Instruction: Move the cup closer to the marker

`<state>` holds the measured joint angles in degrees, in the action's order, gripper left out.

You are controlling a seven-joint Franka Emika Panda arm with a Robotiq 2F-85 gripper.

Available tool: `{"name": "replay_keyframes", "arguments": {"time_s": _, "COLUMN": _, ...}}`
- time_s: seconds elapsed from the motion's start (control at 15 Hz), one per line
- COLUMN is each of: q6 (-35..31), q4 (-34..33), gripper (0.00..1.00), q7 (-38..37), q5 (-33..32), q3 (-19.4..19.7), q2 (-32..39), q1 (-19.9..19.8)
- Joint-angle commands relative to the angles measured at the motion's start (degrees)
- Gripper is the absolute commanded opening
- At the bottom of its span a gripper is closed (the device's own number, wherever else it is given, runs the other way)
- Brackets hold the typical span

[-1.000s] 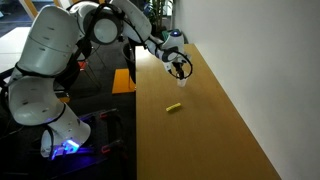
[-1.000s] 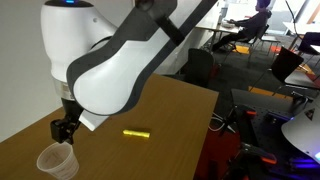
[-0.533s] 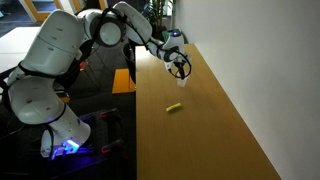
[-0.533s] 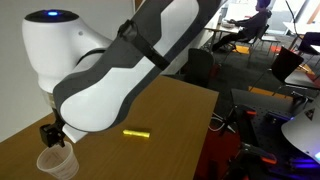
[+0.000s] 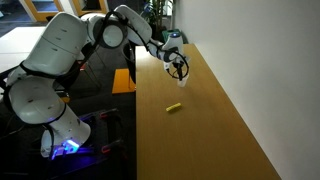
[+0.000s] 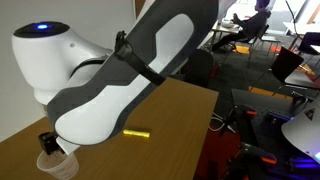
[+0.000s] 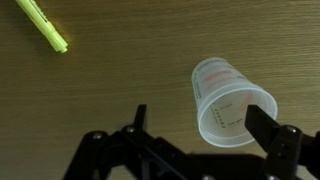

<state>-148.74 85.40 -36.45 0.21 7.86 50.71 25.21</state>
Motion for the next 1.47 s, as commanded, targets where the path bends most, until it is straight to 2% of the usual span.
{"name": "replay_keyframes", "arguments": {"time_s": 0.0, "q6": 3.4, "q4": -3.7, "gripper": 1.00, "q7": -4.2, "q5": -1.8, "q3": 1.7, "q2": 2.1, "q1": 1.0}}
{"name": "replay_keyframes", "arguments": {"time_s": 0.2, "q6": 5.2, "q4": -5.8, "gripper": 1.00, "q7": -6.9, "q5": -3.1, "q3": 2.7, "q2": 3.7, "q1": 1.4}}
{"name": "replay_keyframes", "arguments": {"time_s": 0.4, "q6": 6.8, "q4": -8.1, "gripper": 1.00, "q7": -8.3, "q5": -3.9, "q3": 2.1, "q2": 5.3, "q1": 0.6}}
{"name": "replay_keyframes", "arguments": {"time_s": 1.4, "q6": 7.0, "q4": -17.2, "gripper": 1.00, "q7": -5.2, "q5": -1.7, "q3": -1.7, "q2": 12.7, "q1": -3.6}}
